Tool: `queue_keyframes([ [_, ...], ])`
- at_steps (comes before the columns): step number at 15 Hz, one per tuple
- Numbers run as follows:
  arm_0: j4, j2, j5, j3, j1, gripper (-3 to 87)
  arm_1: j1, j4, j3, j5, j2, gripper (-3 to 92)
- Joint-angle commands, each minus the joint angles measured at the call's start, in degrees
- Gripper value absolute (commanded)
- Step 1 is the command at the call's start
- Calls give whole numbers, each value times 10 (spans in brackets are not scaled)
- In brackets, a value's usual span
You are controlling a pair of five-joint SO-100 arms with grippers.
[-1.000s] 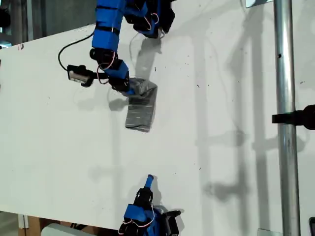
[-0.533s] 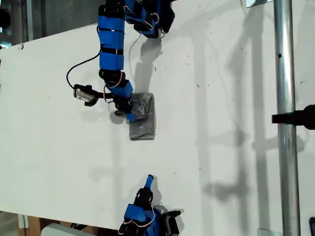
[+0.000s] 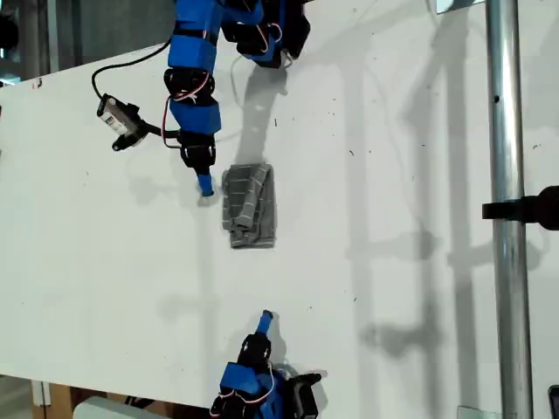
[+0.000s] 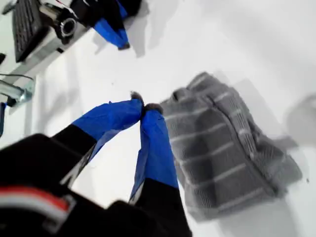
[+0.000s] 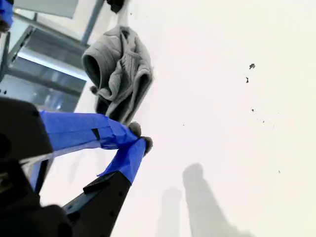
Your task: Grasp corners of a towel and fold twice.
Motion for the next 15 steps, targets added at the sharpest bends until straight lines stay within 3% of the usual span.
queue_keyframes([
  [1, 19, 1, -55, 4, -6, -9, 6, 156, 118, 26, 192, -3],
  [6, 75, 1, -195, 3, 16, -10, 6, 416, 398, 153, 637, -3],
  [9, 76, 0, -139, 3, 45, 8, 9, 496, 432, 258, 630, -2],
  [10, 76, 0, -60, 3, 57, 8, 15, 497, 432, 260, 630, 31],
  [11, 76, 0, 69, 3, 59, 8, 13, 497, 432, 264, 630, 51],
  [12, 72, 0, 101, 3, 58, 7, 9, 497, 432, 264, 630, 51],
  [15, 72, 0, 98, 4, 56, 5, 5, 497, 432, 264, 630, 52],
])
